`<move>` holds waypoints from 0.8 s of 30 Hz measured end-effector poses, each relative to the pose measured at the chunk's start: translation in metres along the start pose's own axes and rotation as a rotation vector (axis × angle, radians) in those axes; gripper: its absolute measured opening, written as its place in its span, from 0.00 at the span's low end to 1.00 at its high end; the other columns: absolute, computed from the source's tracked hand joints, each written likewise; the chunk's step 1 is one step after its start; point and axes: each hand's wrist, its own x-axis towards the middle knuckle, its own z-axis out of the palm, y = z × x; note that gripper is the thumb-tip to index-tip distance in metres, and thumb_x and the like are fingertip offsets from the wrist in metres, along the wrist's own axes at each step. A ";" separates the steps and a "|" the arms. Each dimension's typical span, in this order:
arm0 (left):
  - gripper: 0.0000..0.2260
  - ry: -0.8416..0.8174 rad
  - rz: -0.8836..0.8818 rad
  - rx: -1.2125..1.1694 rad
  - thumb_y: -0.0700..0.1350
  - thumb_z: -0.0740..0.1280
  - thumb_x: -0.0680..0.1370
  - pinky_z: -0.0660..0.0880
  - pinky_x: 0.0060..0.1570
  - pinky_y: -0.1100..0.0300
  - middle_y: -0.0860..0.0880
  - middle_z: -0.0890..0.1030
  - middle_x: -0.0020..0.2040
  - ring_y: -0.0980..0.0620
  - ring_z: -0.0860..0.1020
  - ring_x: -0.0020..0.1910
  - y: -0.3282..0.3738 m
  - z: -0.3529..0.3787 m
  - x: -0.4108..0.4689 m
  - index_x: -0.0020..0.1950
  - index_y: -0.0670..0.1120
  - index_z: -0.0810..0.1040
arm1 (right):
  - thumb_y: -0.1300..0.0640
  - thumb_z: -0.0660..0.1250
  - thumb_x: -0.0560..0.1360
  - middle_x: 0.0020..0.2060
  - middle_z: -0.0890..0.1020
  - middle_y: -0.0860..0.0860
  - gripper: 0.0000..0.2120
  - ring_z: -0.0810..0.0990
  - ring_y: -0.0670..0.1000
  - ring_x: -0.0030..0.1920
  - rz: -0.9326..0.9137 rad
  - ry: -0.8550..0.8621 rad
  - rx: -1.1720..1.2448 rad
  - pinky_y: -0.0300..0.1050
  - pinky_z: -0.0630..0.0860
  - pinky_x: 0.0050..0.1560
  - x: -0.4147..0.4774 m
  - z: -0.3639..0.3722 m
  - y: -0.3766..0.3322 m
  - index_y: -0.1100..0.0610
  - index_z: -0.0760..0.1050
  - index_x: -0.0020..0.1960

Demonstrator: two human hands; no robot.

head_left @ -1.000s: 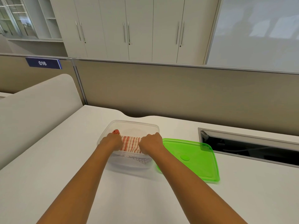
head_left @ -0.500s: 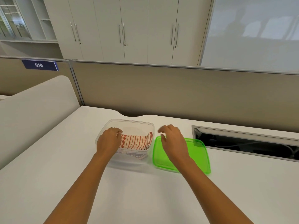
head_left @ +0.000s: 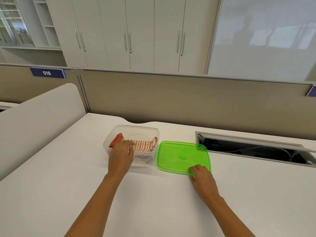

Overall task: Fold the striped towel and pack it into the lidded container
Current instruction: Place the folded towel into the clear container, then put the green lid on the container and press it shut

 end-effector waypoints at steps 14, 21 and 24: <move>0.10 -0.053 -0.088 -0.143 0.44 0.66 0.77 0.76 0.59 0.50 0.46 0.78 0.64 0.45 0.76 0.63 0.016 -0.010 -0.016 0.58 0.47 0.79 | 0.67 0.73 0.67 0.42 0.81 0.56 0.09 0.79 0.61 0.43 -0.161 0.310 0.037 0.52 0.74 0.42 -0.010 -0.081 -0.020 0.60 0.80 0.46; 0.17 -0.293 -0.144 -0.670 0.50 0.67 0.75 0.73 0.55 0.62 0.52 0.78 0.57 0.53 0.77 0.57 0.039 -0.018 -0.016 0.62 0.49 0.74 | 0.48 0.72 0.70 0.45 0.78 0.41 0.09 0.77 0.47 0.46 -0.073 0.289 0.257 0.44 0.71 0.42 -0.017 -0.184 -0.041 0.43 0.78 0.49; 0.11 -0.378 -0.136 -0.834 0.49 0.66 0.76 0.77 0.49 0.65 0.52 0.81 0.50 0.54 0.80 0.52 0.047 -0.021 -0.019 0.56 0.48 0.76 | 0.50 0.73 0.69 0.42 0.78 0.40 0.10 0.75 0.39 0.42 -0.078 0.187 0.516 0.40 0.72 0.41 -0.009 -0.201 -0.049 0.46 0.79 0.51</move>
